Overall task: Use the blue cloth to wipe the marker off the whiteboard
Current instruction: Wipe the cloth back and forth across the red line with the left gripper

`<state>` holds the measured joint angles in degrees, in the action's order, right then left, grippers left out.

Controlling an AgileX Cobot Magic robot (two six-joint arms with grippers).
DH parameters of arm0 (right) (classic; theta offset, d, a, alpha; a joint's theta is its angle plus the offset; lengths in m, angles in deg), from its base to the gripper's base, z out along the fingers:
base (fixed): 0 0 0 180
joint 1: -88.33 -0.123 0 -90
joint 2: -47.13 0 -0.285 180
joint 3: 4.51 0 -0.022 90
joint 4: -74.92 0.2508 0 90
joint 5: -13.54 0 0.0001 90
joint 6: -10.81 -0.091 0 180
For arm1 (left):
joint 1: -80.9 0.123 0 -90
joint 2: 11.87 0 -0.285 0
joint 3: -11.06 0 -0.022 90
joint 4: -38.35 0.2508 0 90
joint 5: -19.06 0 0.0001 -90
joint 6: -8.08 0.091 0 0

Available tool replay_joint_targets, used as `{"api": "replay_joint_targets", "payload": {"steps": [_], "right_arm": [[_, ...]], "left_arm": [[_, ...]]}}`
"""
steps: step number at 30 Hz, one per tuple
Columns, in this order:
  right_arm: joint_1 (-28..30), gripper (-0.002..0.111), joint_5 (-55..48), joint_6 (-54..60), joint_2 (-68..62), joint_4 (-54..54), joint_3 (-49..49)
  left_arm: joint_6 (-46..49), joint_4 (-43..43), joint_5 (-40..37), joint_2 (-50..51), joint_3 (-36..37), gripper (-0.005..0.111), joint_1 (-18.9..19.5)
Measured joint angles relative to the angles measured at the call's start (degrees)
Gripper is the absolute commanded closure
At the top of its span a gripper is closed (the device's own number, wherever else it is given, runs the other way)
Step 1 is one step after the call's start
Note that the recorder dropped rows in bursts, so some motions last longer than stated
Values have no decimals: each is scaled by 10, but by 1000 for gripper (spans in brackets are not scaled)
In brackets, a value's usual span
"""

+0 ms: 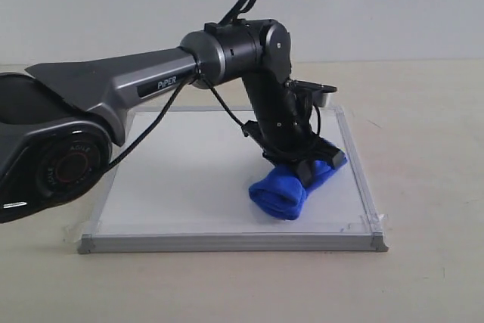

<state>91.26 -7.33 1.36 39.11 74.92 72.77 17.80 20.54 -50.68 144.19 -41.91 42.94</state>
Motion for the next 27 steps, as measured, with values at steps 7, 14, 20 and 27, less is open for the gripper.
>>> {"api": "replay_joint_targets", "payload": {"steps": [7,14,20,27], "right_arm": [[0,108,0,0,0,0,0],[0,108,0,0,0,0,0],[0,108,0,0,0,0,0],[0,108,0,0,0,0,0]], "left_arm": [[-25,7,0,0,0,102,36],[-33,26,4,-18,26,102,62],[-33,61,19,-62,111,102,76],[-33,77,46,-136,252,102,115]]}}
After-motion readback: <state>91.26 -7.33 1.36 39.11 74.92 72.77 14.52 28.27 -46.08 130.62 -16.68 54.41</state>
